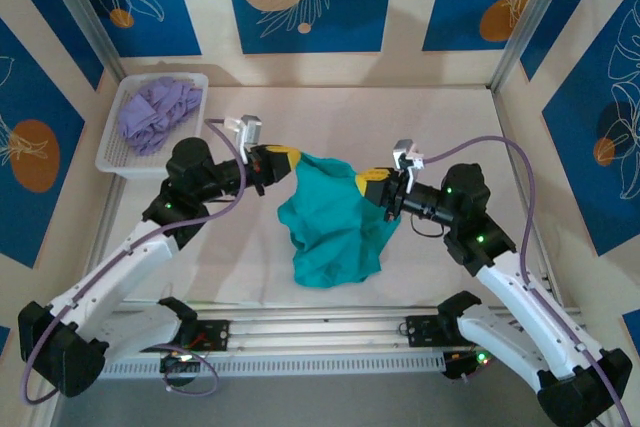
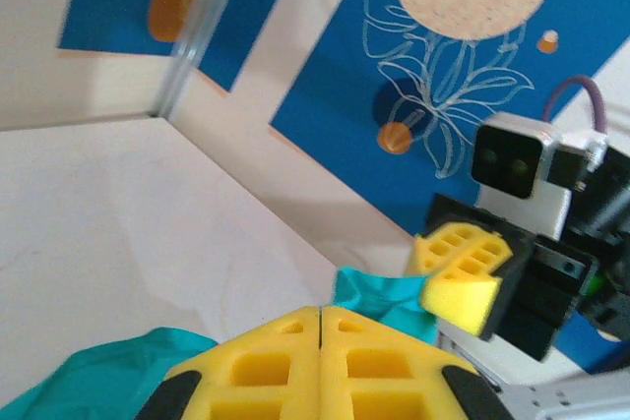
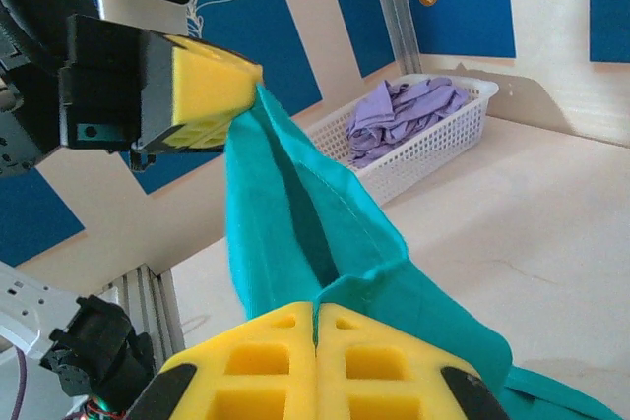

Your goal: Fold the inside-out t-shirt

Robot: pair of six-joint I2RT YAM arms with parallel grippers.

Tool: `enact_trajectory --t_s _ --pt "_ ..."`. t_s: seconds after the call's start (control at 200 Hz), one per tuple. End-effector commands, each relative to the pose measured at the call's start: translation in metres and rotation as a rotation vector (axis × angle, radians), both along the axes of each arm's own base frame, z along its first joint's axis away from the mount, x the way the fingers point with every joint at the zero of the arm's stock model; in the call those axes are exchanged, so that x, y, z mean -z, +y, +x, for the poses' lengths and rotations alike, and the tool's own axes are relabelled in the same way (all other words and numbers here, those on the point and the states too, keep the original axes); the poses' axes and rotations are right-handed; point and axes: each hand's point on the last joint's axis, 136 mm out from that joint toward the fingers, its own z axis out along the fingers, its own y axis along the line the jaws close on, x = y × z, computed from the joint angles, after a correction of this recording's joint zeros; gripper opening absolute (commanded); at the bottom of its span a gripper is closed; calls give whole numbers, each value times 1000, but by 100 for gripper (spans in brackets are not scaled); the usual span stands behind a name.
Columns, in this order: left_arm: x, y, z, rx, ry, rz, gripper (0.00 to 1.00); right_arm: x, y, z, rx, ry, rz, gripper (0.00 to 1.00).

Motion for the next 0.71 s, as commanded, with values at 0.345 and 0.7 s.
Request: enact_trajectory --t_s 0.345,0.7 --pt "31 6 13 -12 76 -30 0 -9 -10 11 87 -6 173 0" --pt "76 -21 -6 94 94 99 8 -29 0 9 14 -43 194 0"
